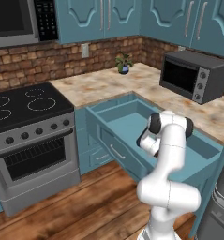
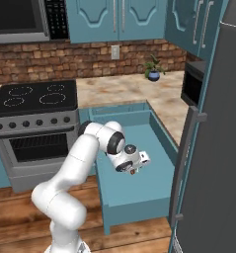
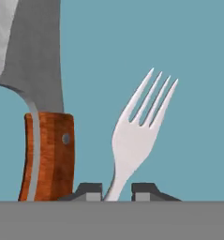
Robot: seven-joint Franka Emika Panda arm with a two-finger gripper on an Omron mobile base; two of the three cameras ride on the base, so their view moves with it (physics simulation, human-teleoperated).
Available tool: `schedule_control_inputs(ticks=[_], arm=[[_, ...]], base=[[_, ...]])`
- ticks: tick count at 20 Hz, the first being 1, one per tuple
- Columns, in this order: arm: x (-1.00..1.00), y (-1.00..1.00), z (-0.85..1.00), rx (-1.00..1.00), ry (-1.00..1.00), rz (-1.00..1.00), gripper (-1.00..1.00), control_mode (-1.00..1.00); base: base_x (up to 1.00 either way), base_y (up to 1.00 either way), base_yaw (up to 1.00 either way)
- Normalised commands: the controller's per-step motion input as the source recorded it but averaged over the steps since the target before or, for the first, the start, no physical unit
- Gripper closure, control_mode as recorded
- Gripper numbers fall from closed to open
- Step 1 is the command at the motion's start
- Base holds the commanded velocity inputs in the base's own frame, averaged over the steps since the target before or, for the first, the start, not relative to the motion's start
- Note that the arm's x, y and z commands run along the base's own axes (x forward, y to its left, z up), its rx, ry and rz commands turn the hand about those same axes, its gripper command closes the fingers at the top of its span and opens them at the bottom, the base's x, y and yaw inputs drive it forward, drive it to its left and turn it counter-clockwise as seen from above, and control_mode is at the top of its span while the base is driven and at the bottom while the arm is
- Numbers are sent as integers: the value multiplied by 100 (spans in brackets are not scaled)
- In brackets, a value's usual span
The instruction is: Pick up the metallic utensils from the counter and place them in the open drawer. Make sure not to pick up any wooden utensils.
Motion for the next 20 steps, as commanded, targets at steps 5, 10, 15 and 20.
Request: schedule_control_inputs(ticks=[5, 10, 15, 20], arm=[[-5, 17, 14, 0, 0, 0, -100, -100], [-2, 27, 51, 0, 0, 0, -100, -100], [-6, 41, 58, 1, 3, 0, -100, -100], [-42, 28, 57, 6, 0, 0, -100, -100]], base=[[0, 0, 0], [0, 0, 0], [0, 0, 0], [0, 0, 0]])
